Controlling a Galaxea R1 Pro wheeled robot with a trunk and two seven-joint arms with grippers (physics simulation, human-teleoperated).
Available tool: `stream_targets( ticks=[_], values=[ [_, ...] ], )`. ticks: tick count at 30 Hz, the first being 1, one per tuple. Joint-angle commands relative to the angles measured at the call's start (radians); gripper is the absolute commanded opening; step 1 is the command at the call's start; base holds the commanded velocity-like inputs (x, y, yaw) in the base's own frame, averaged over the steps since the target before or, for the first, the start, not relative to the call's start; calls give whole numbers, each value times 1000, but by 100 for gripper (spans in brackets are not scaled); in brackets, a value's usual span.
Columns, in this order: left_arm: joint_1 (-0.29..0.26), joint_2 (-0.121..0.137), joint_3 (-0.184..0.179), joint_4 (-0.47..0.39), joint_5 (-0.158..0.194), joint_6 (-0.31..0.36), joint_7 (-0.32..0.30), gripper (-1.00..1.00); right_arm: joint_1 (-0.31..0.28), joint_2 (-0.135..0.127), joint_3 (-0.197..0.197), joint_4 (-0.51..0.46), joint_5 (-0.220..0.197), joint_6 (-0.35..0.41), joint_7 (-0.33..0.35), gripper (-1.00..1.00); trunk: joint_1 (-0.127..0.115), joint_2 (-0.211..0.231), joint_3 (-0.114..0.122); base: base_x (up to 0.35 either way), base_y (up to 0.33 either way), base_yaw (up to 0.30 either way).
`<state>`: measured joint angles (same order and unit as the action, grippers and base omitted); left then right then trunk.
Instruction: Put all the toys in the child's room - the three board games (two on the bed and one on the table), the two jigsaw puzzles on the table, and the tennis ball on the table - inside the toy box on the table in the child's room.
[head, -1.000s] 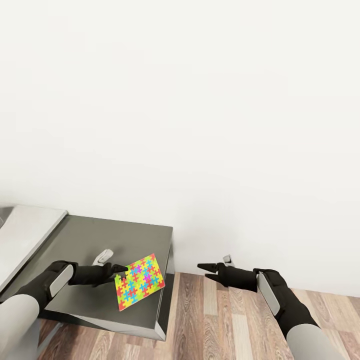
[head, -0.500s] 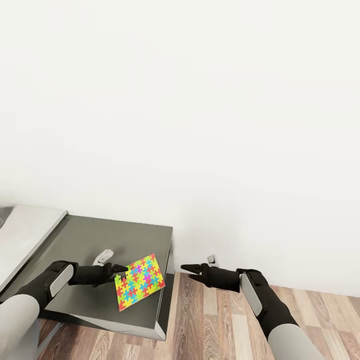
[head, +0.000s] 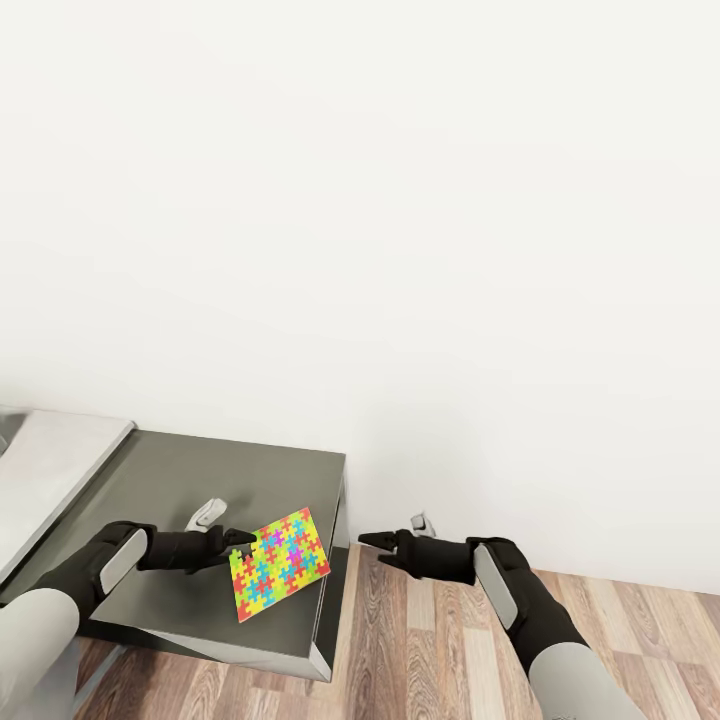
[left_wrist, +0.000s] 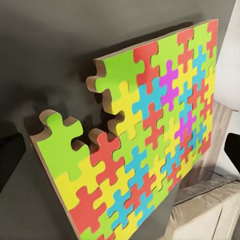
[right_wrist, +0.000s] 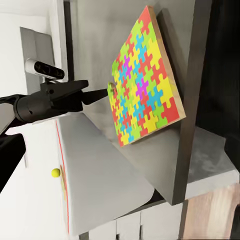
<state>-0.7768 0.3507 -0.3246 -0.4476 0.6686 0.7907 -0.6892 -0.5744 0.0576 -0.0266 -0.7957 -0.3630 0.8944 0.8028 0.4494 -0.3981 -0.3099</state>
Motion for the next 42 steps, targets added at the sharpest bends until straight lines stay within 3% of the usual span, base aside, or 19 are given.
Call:
stream_targets(
  ticks=[1,6,12,15,21,28,33,42],
  values=[
    [-1,-1,-5,0,5,4,-1,100,-8,-1,-4,16,1,4,-1,100,1,-2,-2,0,0,0],
    [-1,-5,-5,0,5,4,-1,100,-31,-16,-7,73,-4,-4,-6,100,1,-2,-2,0,-70,0],
    [-1,-5,-5,0,5,4,-3,100,-45,-4,-8,83,3,-4,-18,100,1,-2,-2,0,-71,0],
    [-1,-6,-5,0,5,4,-2,100,-73,-1,-8,136,4,-7,-47,100,1,-2,-2,0,-94,0],
    [-1,-6,-5,0,5,4,-2,100,-129,36,-7,260,5,-66,-134,100,1,-2,-2,0,-22,0],
    [-1,-6,-5,0,5,4,-3,100,-134,50,-7,274,4,-89,-173,100,1,-2,-2,0,-1,0],
    [-1,-6,-5,0,5,4,-3,100,-135,74,-7,274,7,-86,-178,100,1,-2,-2,0,-12,0],
    [-1,-5,-6,0,5,4,-3,100,-134,78,-4,274,7,-84,-177,100,1,-2,-2,0,-67,0]
  ],
)
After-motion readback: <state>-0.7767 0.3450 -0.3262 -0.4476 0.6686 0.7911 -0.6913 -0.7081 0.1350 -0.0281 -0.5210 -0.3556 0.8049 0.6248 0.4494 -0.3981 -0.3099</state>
